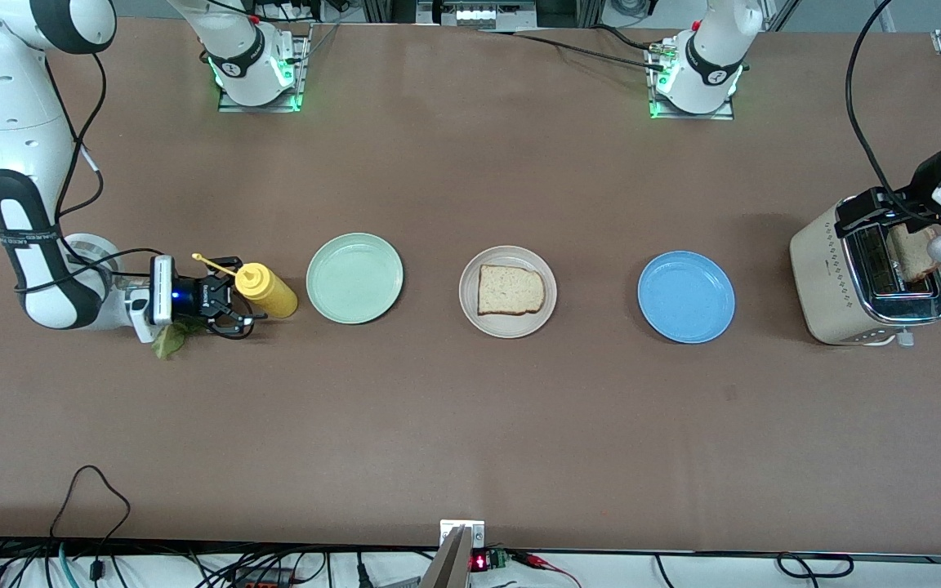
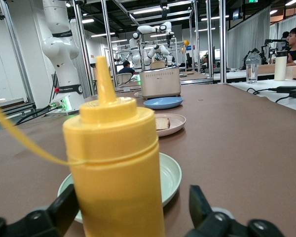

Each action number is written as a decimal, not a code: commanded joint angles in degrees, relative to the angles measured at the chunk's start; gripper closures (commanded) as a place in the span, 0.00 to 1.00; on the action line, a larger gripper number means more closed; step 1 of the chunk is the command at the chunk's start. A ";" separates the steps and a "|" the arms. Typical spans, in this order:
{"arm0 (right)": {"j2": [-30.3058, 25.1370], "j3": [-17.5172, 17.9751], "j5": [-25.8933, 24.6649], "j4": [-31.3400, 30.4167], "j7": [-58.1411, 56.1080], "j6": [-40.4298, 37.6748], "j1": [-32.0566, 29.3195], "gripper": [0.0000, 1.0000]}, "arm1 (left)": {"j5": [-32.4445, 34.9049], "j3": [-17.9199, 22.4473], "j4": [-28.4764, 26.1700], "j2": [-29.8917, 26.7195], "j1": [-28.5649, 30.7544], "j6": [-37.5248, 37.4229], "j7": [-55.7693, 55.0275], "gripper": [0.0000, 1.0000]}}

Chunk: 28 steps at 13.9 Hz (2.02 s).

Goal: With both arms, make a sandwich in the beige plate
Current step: 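Open the right gripper and draw it back from the bottle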

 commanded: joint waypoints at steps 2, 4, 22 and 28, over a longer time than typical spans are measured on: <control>0.42 0.99 0.80 0.60 -0.76 -0.88 -1.63 0.00 | 0.21 -0.28 0.70 -0.16 0.13 -0.44 -0.03 0.00; 0.42 0.91 0.18 0.60 -0.94 -2.10 -2.77 0.00 | 0.21 -0.28 0.70 -0.16 0.13 -0.44 -0.11 0.00; -10.63 0.73 -11.51 14.75 46.11 -13.88 -8.50 0.00 | -1.64 -0.28 -4.84 -4.73 0.66 3.69 2.35 0.00; -16.98 0.38 -15.98 17.82 69.16 -12.05 -2.43 0.00 | -1.46 -0.37 -4.31 -4.73 0.57 1.40 3.05 0.00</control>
